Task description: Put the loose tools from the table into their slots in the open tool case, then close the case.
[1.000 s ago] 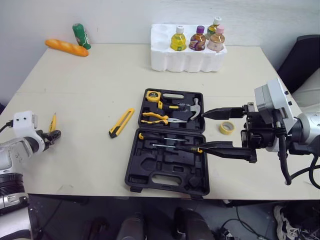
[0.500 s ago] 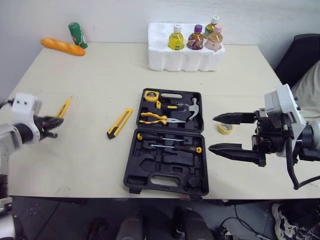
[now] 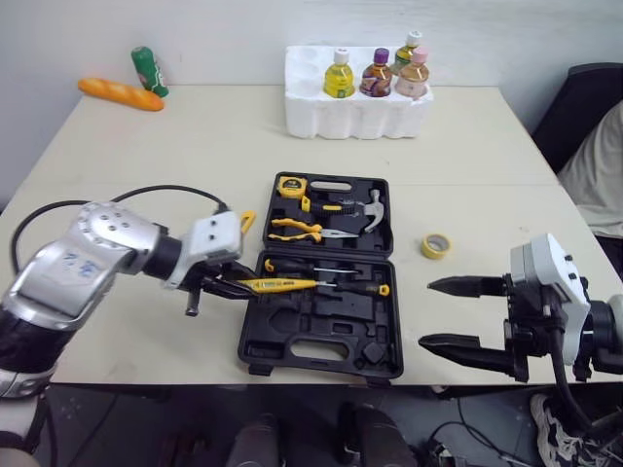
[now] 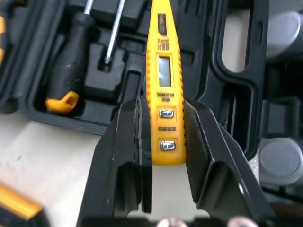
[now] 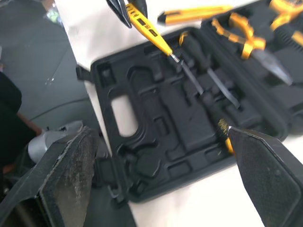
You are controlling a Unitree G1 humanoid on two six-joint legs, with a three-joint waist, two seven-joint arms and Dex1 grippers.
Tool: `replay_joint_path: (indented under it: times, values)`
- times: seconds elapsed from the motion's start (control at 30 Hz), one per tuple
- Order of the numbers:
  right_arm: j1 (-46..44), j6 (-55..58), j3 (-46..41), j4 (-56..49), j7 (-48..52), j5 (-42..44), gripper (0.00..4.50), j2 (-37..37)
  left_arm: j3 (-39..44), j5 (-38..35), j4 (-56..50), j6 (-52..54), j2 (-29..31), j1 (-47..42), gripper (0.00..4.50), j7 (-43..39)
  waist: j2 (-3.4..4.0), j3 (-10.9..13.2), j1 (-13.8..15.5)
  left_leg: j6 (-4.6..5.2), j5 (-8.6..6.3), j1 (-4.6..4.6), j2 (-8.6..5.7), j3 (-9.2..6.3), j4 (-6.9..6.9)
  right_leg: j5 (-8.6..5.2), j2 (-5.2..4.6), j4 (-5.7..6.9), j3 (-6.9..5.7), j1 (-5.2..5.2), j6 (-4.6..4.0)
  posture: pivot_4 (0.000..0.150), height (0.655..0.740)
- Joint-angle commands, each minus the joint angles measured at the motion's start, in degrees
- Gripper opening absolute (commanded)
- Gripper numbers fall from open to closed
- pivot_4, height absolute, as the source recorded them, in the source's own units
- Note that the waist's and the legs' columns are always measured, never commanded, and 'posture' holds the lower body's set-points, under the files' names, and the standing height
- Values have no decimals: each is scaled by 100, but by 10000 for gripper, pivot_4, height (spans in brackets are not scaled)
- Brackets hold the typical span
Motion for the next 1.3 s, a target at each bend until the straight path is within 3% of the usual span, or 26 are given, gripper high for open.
replay_joint_path:
  times: [0.03, 0.37, 0.9, 1.1, 1.3]
  values:
    - [204, -147, -216, -243, -100, -90, 45000, 137, -338, 519, 249, -171, -201, -356, 5450, -67, -1, 0, 4, 8, -8, -8, 5, -6, 22, 1, 6, 1, 0, 2, 2, 1500, 7367]
    - [644, -292, -296, -470, -427, -207, 45000, 446, -678, 1213, 981, -780, -725, -729, 5450, -417, -2, 1, -8, 29, -22, -15, 5, -1, 42, 11, 10, -2, 20, 5, 21, 1500, 7367]
    - [944, -451, -294, -502, -583, -283, 45000, 529, -737, 1694, 971, -753, -1301, -567, 5450, -320, -3, 1, 10, 32, -21, -12, 1, -5, 49, 12, 9, 4, 23, 11, 22, 1500, 7367]
    - [1052, -485, -374, -525, -570, -273, 45000, 545, -36, 1092, 908, -722, -958, -357, 32971, -652, -3, 0, -25, 33, -21, -11, 5, -5, 49, 13, 11, 9, 26, 11, 23, 1500, 7367]
    - [937, -540, -200, -454, -584, -334, 45000, 533, 1177, 80, 2103, -2321, -1664, 202, 32971, -808, 2, -3, -19, 29, -19, 1, 6, -3, 51, 11, 2, 9, 31, 16, 22, 1500, 7367]
